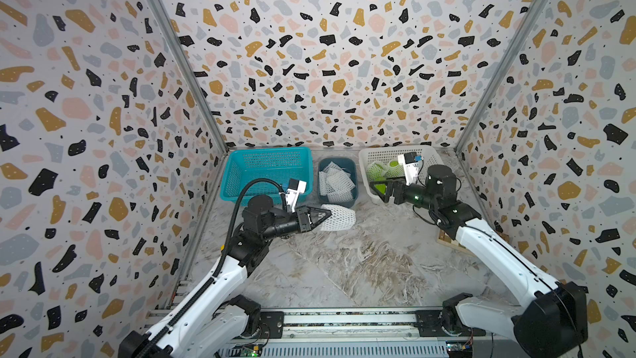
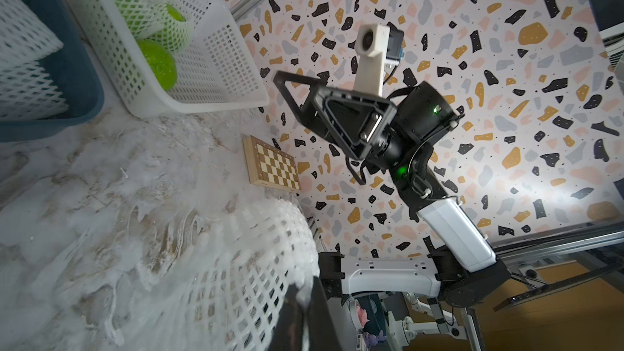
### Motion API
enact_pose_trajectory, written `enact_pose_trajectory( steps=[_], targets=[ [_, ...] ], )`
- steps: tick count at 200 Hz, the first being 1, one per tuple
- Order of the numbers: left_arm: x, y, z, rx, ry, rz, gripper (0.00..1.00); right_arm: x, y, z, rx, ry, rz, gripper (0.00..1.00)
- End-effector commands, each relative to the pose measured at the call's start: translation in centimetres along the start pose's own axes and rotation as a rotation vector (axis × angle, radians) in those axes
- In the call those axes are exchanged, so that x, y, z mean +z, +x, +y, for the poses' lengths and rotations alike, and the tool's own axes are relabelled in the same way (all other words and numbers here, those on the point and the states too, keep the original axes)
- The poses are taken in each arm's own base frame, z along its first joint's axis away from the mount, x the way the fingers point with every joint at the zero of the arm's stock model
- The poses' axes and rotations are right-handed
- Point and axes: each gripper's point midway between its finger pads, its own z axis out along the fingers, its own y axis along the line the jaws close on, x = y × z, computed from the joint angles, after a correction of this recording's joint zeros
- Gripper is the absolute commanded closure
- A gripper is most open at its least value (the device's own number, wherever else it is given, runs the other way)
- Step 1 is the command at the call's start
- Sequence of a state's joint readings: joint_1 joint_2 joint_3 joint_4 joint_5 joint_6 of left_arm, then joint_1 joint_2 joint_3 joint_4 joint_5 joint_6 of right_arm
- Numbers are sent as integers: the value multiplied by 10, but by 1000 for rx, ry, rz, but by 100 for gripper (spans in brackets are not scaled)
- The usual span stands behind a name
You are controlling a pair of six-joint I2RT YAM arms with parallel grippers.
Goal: Sleeve custard apples in foam nets
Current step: Pick up the custard apple from the center of the board.
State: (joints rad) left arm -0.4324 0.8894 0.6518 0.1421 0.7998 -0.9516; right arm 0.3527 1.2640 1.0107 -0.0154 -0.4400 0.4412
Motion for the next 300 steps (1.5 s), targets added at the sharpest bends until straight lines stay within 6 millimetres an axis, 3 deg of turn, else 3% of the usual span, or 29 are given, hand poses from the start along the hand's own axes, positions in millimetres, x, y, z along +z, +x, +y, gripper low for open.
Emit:
enact_pose_trajectory(
  steps=[1,44,64,125,165,193,224,269,300],
  targets=[
    [-7,2,3,57,-54,-1,100,15,2,-76,68,315,70,0],
    [-12,6,8,57,-84,-2,100,63,8,-139,57,517,197,0],
    [-15,8,9,60,-95,-8,100,80,18,-159,62,547,242,0],
    [-15,10,16,51,-116,-4,100,117,52,-187,97,548,349,2],
    [-15,12,19,42,-125,-1,100,130,69,-199,116,555,396,6],
    [-15,12,21,39,-130,-4,100,135,75,-198,119,535,414,19],
    [-16,11,22,41,-135,-7,100,126,58,-183,100,507,378,29],
    [-16,7,25,43,-144,-14,100,87,24,-129,29,441,284,29],
    [-16,6,27,38,-150,-14,100,61,28,-87,-16,364,281,29]
  ],
)
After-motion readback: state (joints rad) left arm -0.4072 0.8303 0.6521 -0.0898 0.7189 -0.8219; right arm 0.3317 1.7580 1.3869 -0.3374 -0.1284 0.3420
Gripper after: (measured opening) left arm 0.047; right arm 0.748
